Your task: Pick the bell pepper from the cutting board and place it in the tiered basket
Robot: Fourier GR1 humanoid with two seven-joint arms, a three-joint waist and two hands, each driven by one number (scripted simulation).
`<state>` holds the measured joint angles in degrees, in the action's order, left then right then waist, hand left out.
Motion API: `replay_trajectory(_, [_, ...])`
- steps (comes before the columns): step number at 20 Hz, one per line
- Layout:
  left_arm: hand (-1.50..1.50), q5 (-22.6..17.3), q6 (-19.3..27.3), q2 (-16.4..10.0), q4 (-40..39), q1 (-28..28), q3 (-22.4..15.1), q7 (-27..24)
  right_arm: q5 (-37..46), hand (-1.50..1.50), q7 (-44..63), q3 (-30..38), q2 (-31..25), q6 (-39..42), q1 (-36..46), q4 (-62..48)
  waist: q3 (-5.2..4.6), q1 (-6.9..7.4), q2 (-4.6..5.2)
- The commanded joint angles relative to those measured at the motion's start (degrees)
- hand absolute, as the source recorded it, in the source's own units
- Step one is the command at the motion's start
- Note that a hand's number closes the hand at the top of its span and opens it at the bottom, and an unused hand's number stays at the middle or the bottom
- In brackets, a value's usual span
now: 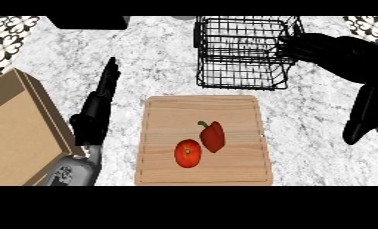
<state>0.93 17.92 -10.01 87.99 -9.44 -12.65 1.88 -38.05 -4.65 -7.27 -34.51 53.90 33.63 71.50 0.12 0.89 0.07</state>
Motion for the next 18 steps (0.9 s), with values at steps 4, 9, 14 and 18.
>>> replay_trajectory(4, [0.00, 0.16, 0.36, 0.95, -0.39, -0.99, -0.18, 1.05, 22.00, -1.50, -1.27, -0.99, -5.73, -0.22, 8.68, 16.85, -0.04, -0.48, -0.40])
replay_trajectory(9, [0.00, -0.55, -1.31, -1.57, 1.27, -0.44, 1.47, 1.90, 35.52, -1.50, 3.25, -9.05, -1.89, -6.07, 6.83, 29.36, -0.10, -0.51, -0.46])
replay_trajectory(14, [0.00, 1.55, 0.17, 1.34, -2.04, -2.53, 1.23, 0.57, 36.54, -1.50, 9.76, -9.52, -1.29, -4.93, 4.00, 36.57, -0.15, -1.38, -0.23])
replay_trajectory(18, [0.00, 1.82, -0.43, 2.52, 0.69, 2.23, 0.12, -0.82, 44.18, -1.50, 11.58, -14.95, 5.09, -5.94, 0.47, 37.70, -0.12, -0.73, -0.12])
